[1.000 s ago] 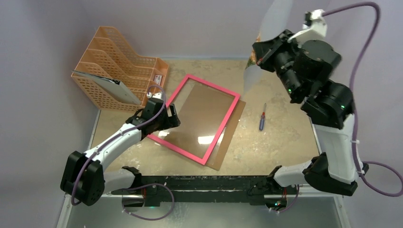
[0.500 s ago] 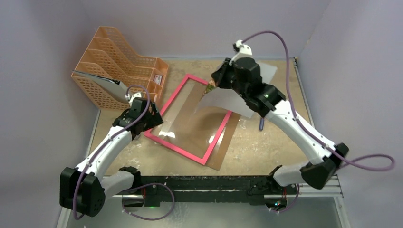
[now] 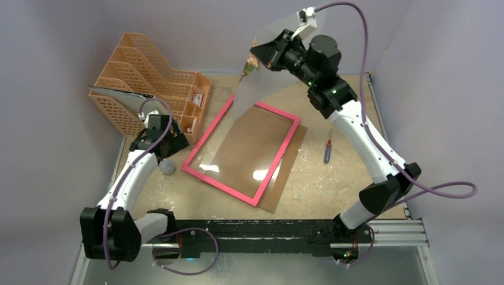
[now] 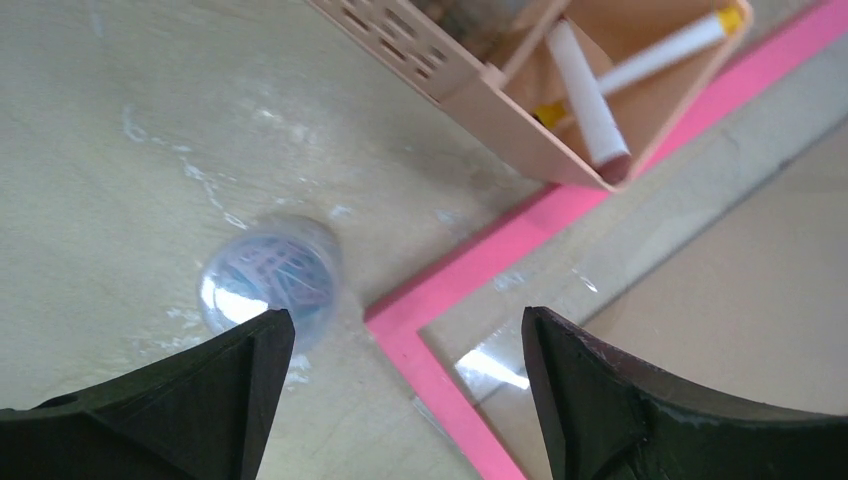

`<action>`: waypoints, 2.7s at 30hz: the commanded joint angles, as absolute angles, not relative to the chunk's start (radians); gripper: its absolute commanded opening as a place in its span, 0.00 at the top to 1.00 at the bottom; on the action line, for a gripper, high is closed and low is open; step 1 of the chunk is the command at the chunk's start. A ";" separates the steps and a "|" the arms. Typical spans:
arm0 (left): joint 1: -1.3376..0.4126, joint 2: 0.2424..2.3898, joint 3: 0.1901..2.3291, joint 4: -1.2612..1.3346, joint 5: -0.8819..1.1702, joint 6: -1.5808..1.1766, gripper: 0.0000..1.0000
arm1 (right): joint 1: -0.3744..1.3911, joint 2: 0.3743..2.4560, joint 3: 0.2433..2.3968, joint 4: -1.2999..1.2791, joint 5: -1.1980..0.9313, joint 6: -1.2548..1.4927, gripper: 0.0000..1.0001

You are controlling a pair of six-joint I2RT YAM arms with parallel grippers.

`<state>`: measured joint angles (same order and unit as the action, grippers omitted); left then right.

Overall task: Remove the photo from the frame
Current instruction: Place the photo in the photo frame, then adjust the photo frame at the center of the board, then reset both arms

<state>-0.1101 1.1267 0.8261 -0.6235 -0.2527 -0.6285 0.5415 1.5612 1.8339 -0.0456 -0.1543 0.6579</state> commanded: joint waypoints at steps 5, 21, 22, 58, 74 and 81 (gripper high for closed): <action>0.092 1.203 0.870 -0.560 -0.045 -0.503 0.11 | 0.542 1.396 1.405 0.157 -0.254 0.744 1.00; 0.092 1.371 0.764 -0.376 0.101 -0.515 0.12 | 0.527 0.689 0.270 0.161 0.017 1.193 1.00; 0.092 1.384 0.763 -0.371 0.108 -0.518 0.12 | 0.526 0.678 0.253 0.160 0.011 1.202 1.00; -0.195 1.350 0.474 -0.164 0.257 -0.684 0.23 | 0.504 1.160 0.577 -0.101 0.155 0.912 0.23; -0.330 1.131 0.551 -0.380 0.067 -0.671 0.20 | 0.465 0.967 0.633 -0.320 0.225 0.903 0.12; -0.330 1.040 0.693 -0.434 0.042 -0.603 0.07 | 0.466 0.916 0.735 -0.261 0.250 0.746 0.01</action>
<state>-0.3279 1.0985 0.5846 -0.3923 0.0837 -0.6647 0.4641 0.9188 0.6464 -0.2722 0.1997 0.8467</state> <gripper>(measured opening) 0.909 0.977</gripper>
